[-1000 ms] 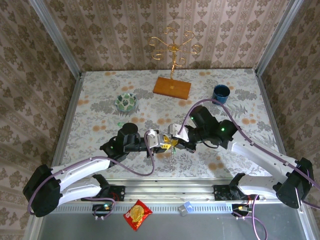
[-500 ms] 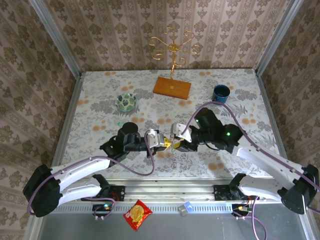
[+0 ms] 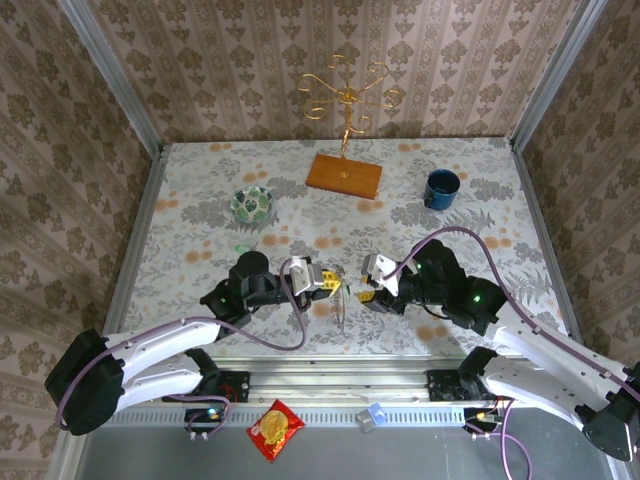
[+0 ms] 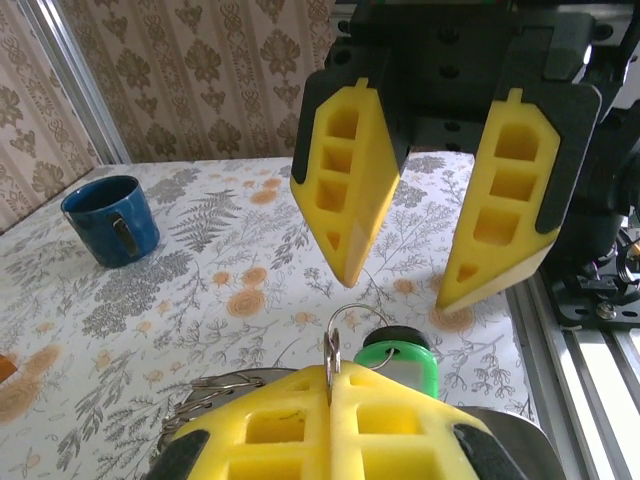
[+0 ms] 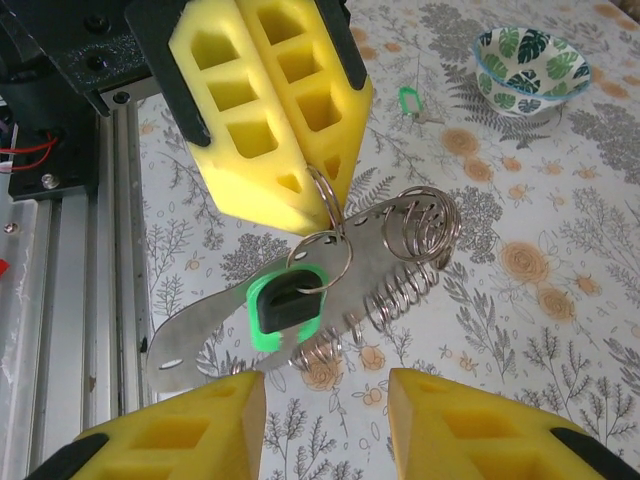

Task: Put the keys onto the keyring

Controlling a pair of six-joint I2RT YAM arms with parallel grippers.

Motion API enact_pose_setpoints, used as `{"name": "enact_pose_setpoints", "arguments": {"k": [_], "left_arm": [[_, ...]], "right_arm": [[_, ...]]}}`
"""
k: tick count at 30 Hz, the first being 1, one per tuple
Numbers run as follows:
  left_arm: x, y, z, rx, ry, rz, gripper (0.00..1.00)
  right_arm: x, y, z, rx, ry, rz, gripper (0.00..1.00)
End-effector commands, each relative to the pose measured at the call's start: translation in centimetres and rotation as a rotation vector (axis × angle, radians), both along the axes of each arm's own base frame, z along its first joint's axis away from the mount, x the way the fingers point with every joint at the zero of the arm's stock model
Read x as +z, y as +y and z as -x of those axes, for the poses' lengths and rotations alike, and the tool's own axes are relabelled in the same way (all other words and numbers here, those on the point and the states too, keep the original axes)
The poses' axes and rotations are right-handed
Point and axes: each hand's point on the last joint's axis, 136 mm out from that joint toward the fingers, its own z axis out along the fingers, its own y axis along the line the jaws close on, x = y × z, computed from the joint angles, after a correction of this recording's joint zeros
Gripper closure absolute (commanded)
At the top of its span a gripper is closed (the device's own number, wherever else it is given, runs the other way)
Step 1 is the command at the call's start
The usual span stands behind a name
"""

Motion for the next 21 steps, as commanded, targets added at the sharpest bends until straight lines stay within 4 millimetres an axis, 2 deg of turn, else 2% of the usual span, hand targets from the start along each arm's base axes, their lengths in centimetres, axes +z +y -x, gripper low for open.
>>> {"name": "enact_pose_setpoints", "arguments": {"k": [1, 10, 15, 21], "left_arm": [[1.3, -0.1, -0.1, 0.002, -0.012, 0.058, 1.00], [1.4, -0.1, -0.2, 0.005, -0.004, 0.070, 1.00], [1.3, -0.2, -0.3, 0.009, 0.001, 0.071, 1.00], [1.3, -0.1, -0.9, 0.045, 0.004, 0.070, 1.00]], "right_arm": [[0.9, 0.8, -0.2, 0.012, -0.009, -0.048, 0.61], [1.0, 2.6, -0.1, 0.069, 0.036, -0.080, 0.59], [1.0, 2.7, -0.6, 0.049, 0.031, -0.085, 0.61], [1.1, 2.7, -0.5, 0.043, 0.044, -0.082, 0.53]]}}
